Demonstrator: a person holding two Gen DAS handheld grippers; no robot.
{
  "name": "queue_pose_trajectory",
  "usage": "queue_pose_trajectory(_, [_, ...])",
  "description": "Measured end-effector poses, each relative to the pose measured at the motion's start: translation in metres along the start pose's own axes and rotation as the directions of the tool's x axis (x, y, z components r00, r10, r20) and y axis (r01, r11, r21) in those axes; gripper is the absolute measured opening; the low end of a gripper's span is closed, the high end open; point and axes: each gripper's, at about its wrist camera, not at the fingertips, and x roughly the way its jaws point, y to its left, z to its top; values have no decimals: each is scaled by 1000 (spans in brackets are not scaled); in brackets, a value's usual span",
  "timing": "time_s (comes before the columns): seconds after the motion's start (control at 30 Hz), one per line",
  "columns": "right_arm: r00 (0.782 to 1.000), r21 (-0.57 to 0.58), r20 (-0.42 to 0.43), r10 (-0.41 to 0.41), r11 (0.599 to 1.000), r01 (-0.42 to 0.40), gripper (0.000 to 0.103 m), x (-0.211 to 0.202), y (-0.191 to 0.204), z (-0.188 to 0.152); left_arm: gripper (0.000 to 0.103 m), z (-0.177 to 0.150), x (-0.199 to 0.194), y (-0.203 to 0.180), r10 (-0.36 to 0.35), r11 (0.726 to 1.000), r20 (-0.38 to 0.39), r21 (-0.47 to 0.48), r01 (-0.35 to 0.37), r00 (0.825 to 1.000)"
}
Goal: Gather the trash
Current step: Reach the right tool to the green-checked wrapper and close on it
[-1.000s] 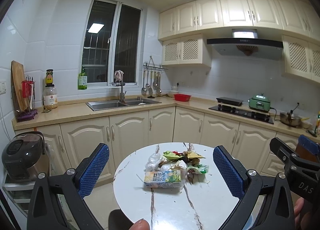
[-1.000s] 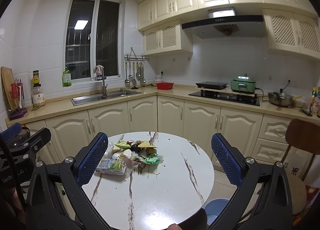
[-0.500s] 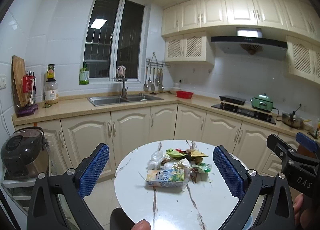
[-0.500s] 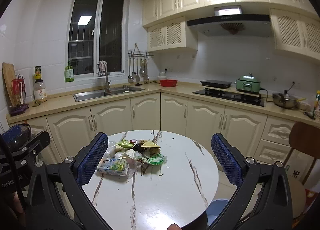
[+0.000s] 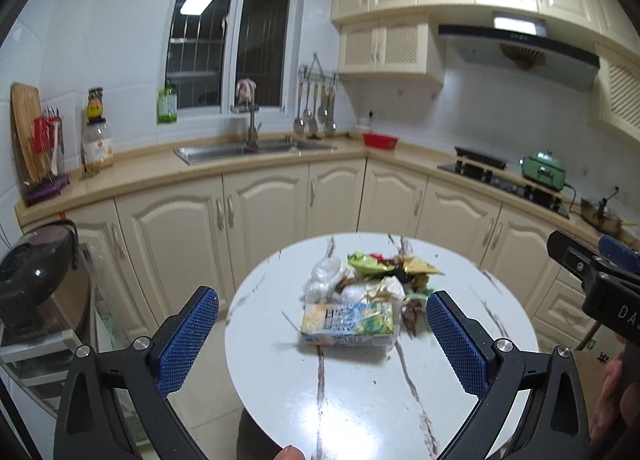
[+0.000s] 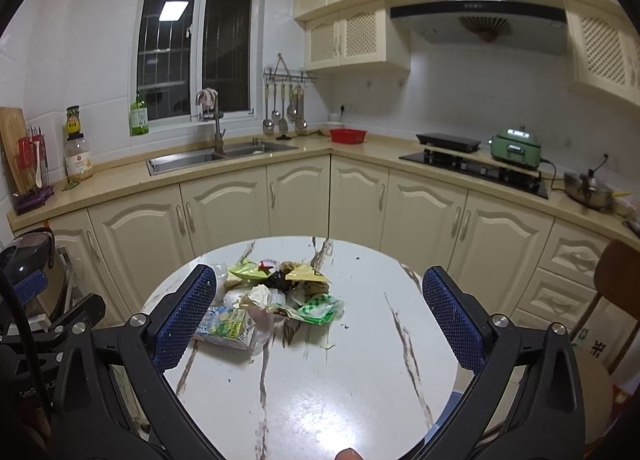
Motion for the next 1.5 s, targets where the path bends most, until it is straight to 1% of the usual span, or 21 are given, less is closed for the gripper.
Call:
queue_pose_trajectory(0.17, [997, 2, -82, 3, 1000, -3, 103, 40, -7, -9, 102, 5, 43, -3, 3, 1000, -95, 19, -1, 995])
queue_pose_trajectory(0.23, [992, 7, -125, 11, 1000, -10, 103, 59, -12, -15, 102, 5, 67, -7, 6, 999, -149, 32, -1, 989])
queue_pose_trajectory(0.27, [989, 10, -147, 18, 1000, -17, 103, 68, -14, -18, 102, 4, 74, -10, 5, 999, -163, 36, 1, 987])
queue_pose_trajectory(0.37, [976, 19, -217, 23, 1000, -19, 103, 96, -23, -31, 102, 2, 104, -15, 3, 999, -223, 47, 8, 975])
queue_pose_trajectory(0.4, [968, 29, -248, 29, 999, -22, 103, 108, -27, -37, 102, 1, 113, -16, -4, 999, -242, 48, 15, 970])
queue_pose_trajectory(0.5, [952, 47, -303, 34, 999, -21, 103, 130, -35, -50, 102, 5, 134, -17, -12, 999, -281, 39, 24, 960])
queue_pose_trajectory(0.6, [936, 52, -351, 41, 998, -25, 103, 151, -39, -60, 102, 10, 146, -15, -11, 1000, -308, 9, 15, 951])
queue_pose_trajectory(0.7, [922, 39, -383, 51, 998, -39, 103, 166, -39, -68, 102, 8, 161, -17, -11, 1000, -313, -4, 10, 950])
queue_pose_trajectory(0.77, [912, 34, -407, 57, 998, -48, 103, 176, -39, -72, 102, 10, 166, -21, 2, 1000, -303, 1, -1, 953])
queue_pose_trajectory(0.9, [898, 30, -434, 67, 998, -60, 103, 194, -43, -77, 102, 13, 182, -39, -6, 1000, -291, 14, 11, 957])
queue_pose_trajectory(1.0, [888, 10, -450, 96, 995, -102, 102, 210, -40, -79, 102, 9, 195, -45, 16, 1000, -315, 22, -10, 949])
queue_pose_trajectory(1.07, [881, -18, -457, 124, 989, -149, 100, 219, -35, -80, 102, 8, 203, -44, 26, 1000, -324, 17, -22, 946])
queue_pose_trajectory(1.2, [870, -95, -471, 146, 972, -215, 91, 241, -19, -85, 102, 8, 209, -38, 43, 999, -340, -16, -52, 939])
queue_pose_trajectory(1.3, [872, -157, -461, 163, 952, -261, 85, 253, -5, -85, 102, 6, 208, -36, 39, 998, -351, -42, -57, 936])
queue_pose_trajectory(1.37, [870, -187, -459, 181, 938, -293, 78, 260, 4, -86, 102, 4, 205, -36, 50, 996, -347, -47, -70, 936])
queue_pose_trajectory(1.4, [864, -199, -468, 188, 930, -309, 68, 266, 8, -88, 102, 5, 204, -36, 51, 996, -347, -50, -73, 937])
queue_pose_trajectory(1.43, [857, -208, -479, 190, 924, -321, 53, 270, 12, -90, 102, 5, 204, -36, 54, 996, -348, -55, -77, 936])
queue_pose_trajectory(1.47, [849, -216, -494, 189, 919, -330, 48, 276, 16, -93, 102, 5, 203, -36, 56, 995, -349, -61, -82, 935])
queue_pose_trajectory(1.5, [854, -224, -485, 188, 917, -329, 45, 276, 17, -95, 102, 4, 203, -36, 59, 993, -350, -72, -89, 935])
